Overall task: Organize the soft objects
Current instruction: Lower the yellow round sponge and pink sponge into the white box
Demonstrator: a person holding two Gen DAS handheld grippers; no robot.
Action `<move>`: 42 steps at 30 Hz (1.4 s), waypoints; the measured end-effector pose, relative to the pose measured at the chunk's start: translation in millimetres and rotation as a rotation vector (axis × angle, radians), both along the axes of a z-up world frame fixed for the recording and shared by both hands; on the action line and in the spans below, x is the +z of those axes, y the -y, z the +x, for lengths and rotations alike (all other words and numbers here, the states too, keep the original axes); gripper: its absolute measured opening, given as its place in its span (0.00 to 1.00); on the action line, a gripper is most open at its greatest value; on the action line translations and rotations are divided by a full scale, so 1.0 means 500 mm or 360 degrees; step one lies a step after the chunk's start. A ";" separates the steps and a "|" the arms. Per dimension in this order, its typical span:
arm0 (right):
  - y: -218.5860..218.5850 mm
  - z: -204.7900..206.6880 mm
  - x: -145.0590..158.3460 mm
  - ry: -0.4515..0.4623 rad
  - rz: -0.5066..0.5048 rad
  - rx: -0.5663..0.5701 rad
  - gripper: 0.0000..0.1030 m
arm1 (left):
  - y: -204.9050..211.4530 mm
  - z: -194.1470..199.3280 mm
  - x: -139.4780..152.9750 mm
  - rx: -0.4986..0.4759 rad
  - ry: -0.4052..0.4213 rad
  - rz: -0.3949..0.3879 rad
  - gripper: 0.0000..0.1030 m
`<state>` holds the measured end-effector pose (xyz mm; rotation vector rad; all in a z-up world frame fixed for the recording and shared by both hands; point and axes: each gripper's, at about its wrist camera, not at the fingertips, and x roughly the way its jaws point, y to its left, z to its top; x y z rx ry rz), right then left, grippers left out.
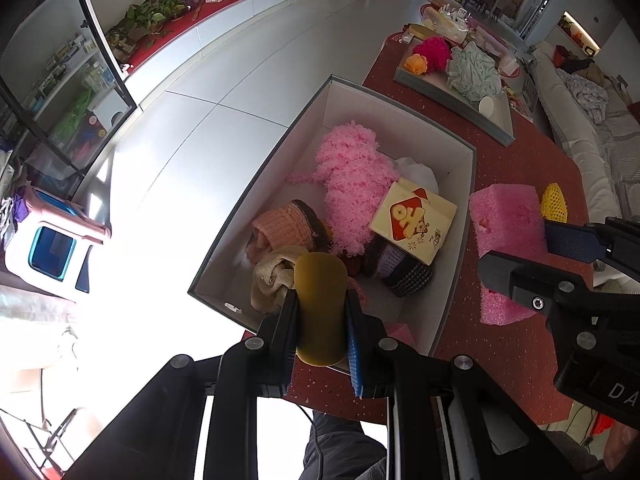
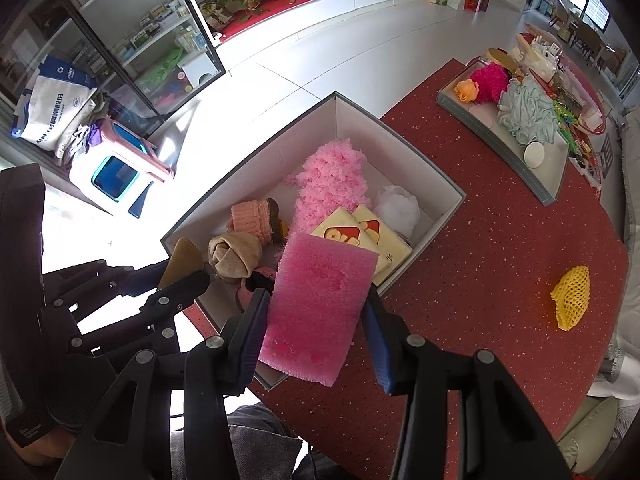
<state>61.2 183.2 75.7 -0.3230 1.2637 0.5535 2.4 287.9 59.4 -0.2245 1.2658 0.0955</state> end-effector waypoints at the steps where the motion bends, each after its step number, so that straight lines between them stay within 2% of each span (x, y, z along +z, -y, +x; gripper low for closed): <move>1: -0.001 -0.003 -0.002 -0.0009 -0.0005 0.0009 0.48 | 0.000 -0.002 0.001 0.0010 -0.0004 -0.0002 0.22; 9: 0.000 0.000 0.008 -0.0006 -0.0003 0.0091 0.48 | 0.018 0.002 0.027 0.0081 0.0019 0.0043 0.22; 16: 0.032 0.011 0.017 -0.0025 0.0086 0.0094 0.49 | 0.056 -0.017 0.051 0.0131 -0.0011 0.0116 0.22; 21: 0.064 0.005 -0.002 -0.0083 0.0141 0.0105 0.49 | 0.093 -0.046 0.048 0.0156 -0.0044 0.0138 0.22; 25: 0.089 -0.001 -0.012 -0.0104 0.0154 0.0102 0.49 | 0.113 -0.054 0.046 0.0176 -0.0036 0.0108 0.22; 31: 0.107 0.003 -0.007 -0.0074 0.0138 0.0084 0.49 | 0.120 -0.011 0.049 0.0095 -0.0008 0.0074 0.22; 36: 0.099 0.028 0.003 -0.0074 0.0134 0.0007 0.49 | 0.103 0.021 0.057 0.0031 0.0035 0.0046 0.22; 42: 0.054 0.035 -0.011 -0.0092 0.0068 0.0000 0.49 | 0.051 0.022 0.028 0.0062 -0.0007 -0.0048 0.22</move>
